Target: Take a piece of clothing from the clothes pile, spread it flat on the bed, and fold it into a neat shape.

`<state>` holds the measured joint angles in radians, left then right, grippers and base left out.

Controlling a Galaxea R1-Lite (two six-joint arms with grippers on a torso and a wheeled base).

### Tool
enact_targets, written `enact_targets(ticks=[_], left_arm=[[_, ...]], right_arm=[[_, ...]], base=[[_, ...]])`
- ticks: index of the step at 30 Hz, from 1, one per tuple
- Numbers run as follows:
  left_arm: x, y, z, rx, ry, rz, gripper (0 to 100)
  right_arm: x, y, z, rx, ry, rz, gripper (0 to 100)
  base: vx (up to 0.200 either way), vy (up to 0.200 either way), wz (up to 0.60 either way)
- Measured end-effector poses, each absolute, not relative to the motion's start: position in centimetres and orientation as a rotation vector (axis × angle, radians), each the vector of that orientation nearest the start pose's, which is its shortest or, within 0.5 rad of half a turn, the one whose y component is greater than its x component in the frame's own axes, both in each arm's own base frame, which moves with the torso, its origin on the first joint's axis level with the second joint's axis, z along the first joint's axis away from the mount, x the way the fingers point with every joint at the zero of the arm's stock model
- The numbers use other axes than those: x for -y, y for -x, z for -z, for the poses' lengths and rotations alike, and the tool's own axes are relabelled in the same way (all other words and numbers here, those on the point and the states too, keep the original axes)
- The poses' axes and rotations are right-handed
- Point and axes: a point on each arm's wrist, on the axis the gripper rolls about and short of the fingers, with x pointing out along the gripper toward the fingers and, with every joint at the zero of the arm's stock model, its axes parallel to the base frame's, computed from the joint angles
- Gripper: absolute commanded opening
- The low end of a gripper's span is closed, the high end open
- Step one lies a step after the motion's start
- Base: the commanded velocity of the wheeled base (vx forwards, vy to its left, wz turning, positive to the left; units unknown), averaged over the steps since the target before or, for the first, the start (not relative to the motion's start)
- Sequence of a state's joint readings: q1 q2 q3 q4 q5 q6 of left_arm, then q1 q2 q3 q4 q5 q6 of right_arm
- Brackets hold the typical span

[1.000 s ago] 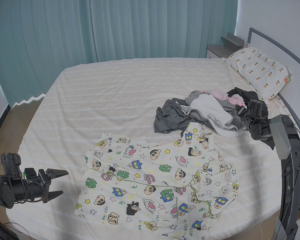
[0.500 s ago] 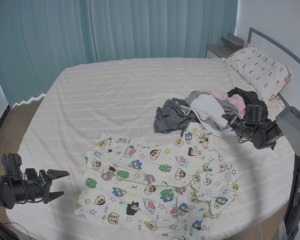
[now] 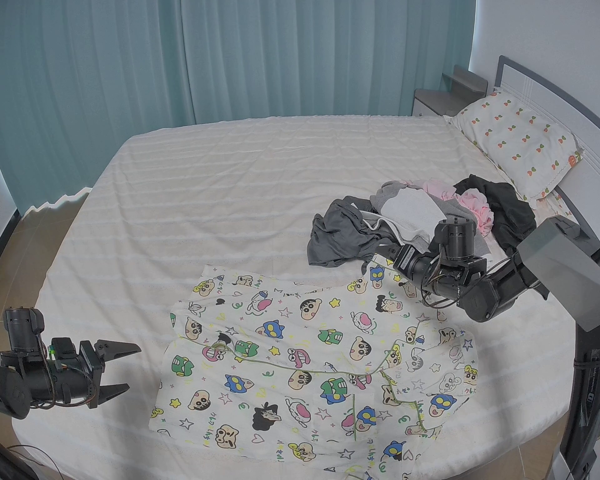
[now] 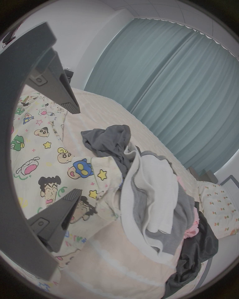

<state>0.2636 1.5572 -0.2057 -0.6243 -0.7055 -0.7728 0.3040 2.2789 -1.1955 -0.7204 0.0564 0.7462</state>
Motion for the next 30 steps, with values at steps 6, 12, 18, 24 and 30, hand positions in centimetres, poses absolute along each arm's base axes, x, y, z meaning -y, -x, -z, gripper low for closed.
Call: enact_targets(ticks=[6, 12, 18, 24, 30], left_arm=[[-3.2, -17.8, -8.1, -0.797, 1.072, 0.156, 100], [-3.2, -17.8, -8.1, -0.799, 1.072, 0.157, 100], [-3.2, -17.8, -8.1, -0.801, 1.073, 0.157, 100], [-3.2, -17.7, -8.1, -0.802, 1.073, 0.156, 100], [-3.2, -17.7, -8.0, -0.804, 1.073, 0.156, 100]], right_arm=[[-13.8, -42.1, -5.3, -0.518, -0.675, -0.198, 100], [-13.7, -43.6, -4.3, -0.506, -0.677, -0.187, 100], [-13.0, -46.0, -4.1, -0.46, -0.683, -0.157, 100], [-11.6, -48.1, -3.8, -0.403, -0.687, -0.115, 100], [-10.3, -50.4, -5.1, -0.301, -0.7, -0.109, 100]], base=[[0.0, 0.0, 0.0], [0.0, 0.0, 0.0], [0.0, 0.0, 0.0], [0.0, 0.0, 0.0], [0.0, 0.0, 0.0]])
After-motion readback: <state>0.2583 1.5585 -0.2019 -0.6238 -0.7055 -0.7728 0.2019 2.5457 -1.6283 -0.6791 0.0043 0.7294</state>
